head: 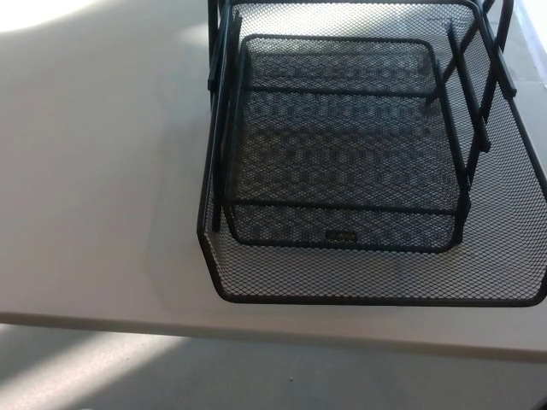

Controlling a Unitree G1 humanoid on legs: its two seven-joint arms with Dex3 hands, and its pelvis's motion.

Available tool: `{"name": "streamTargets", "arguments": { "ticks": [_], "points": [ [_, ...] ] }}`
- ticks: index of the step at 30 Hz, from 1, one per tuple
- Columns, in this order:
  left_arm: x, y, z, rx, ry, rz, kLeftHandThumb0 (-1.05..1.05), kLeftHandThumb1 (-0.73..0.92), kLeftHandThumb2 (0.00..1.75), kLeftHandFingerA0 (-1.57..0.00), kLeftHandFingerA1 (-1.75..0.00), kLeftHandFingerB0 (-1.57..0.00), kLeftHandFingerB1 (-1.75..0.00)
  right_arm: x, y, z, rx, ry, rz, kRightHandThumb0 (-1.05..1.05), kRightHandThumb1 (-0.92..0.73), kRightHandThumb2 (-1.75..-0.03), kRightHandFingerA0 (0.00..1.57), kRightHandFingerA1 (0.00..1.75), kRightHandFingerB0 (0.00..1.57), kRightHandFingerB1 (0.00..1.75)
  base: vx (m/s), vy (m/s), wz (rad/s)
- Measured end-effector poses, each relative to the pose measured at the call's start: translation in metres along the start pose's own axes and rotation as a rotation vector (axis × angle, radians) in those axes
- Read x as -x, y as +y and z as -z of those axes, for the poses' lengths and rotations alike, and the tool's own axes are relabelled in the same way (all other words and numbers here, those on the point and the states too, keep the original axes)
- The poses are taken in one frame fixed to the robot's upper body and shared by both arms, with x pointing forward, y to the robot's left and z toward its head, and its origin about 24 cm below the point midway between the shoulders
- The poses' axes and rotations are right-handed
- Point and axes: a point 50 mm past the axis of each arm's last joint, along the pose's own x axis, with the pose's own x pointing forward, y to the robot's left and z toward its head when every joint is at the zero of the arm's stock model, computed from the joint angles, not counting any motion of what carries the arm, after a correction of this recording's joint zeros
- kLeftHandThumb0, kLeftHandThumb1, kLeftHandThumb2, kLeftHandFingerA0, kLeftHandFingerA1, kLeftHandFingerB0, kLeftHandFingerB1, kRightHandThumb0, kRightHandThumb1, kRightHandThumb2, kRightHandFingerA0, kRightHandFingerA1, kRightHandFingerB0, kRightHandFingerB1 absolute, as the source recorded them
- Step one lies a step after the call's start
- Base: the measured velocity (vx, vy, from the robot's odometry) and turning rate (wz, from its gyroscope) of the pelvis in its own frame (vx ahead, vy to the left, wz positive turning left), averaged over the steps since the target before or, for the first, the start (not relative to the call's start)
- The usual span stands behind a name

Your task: A balck drawer is kept on the middle of the table and the robot uses its right hand to push it back away from the robot

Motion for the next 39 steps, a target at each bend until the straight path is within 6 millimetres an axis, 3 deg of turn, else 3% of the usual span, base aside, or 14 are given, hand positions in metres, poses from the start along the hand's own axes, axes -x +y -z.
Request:
{"name": "streamTargets", "arguments": {
  "ticks": [11,19,39],
  "points": [
    [0.000,0.000,0.000,0.000,0.000,0.001,-0.57,0.71,0.63,-0.48,-0.38,-0.31,-0.32,0.033,-0.009,-0.039,-0.004,-0.206,0.002,-0.56,-0.75,-0.63,0.45,0.40,0.32,0.33,0.00,0.000,0.00],
    [0.000,0.000,0.000,0.001,0.000,0.001,-0.56,0.72,0.62,-0.46,-0.38,-0.29,-0.32,0.059,-0.022,-0.078,0.040,-0.401,-0.045,-0.58,-0.74,-0.64,0.43,0.39,0.32,0.33,0.00,0.000,0.00],
    [0.000,0.000,0.000,0.001,0.000,0.002,-0.57,0.72,0.63,-0.46,-0.38,-0.30,-0.32,0.102,-0.038,-0.158,0.186,-0.764,-0.214,-0.56,-0.75,-0.63,0.46,0.43,0.34,0.35,0.00,0.000,0.00]
  ]
}}
